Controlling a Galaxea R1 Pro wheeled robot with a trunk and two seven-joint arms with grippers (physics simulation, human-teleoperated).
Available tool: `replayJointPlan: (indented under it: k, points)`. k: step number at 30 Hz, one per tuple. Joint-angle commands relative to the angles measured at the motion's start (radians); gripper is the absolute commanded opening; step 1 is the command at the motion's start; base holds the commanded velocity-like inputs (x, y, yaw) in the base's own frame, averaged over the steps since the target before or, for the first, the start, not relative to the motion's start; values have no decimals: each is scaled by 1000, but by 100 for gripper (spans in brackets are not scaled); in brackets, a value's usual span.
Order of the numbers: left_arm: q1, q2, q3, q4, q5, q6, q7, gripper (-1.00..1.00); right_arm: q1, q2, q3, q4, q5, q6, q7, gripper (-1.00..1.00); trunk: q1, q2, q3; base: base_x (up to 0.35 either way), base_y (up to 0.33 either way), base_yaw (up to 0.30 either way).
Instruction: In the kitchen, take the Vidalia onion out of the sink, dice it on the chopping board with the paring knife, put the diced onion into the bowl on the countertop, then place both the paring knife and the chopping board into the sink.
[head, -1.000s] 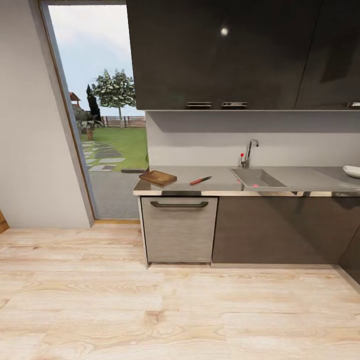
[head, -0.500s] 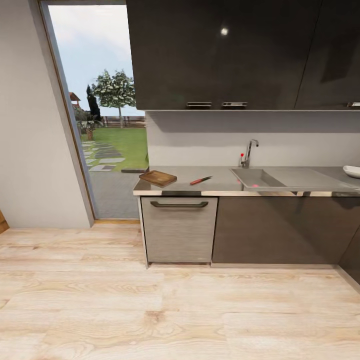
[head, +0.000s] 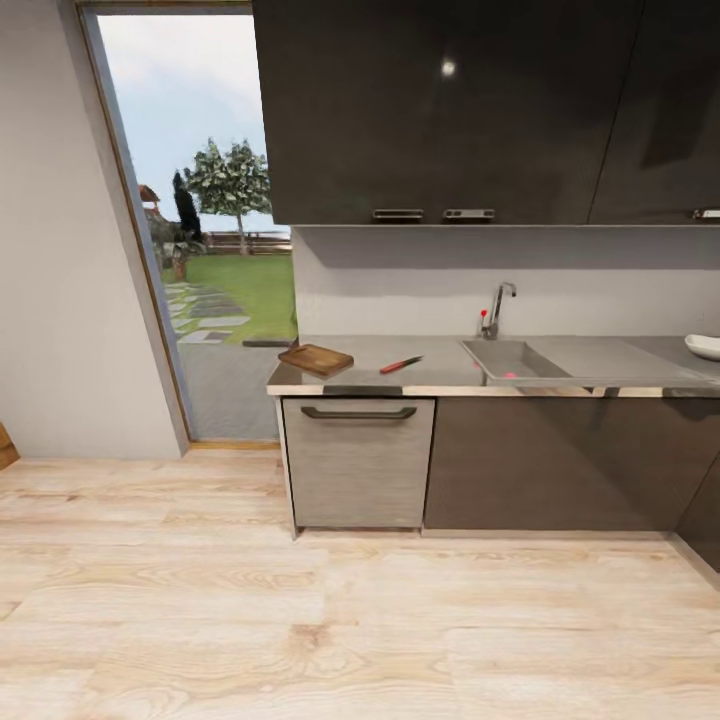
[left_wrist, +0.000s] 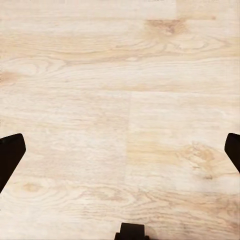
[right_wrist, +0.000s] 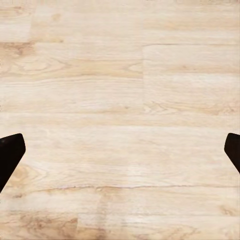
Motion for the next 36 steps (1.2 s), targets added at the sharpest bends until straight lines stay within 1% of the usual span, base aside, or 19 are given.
replayJointPlan:
  k: [1,36]
  points:
    - [1,0,0,-2,-1,-1,3,100,-1,0,1,1,1,-3,0,100,-4,7,2,0,0,0]
    - [1,0,0,-2,-1,-1,3,100,-1,0,1,1,1,-3,0,100,-138,252,112,0,0,0]
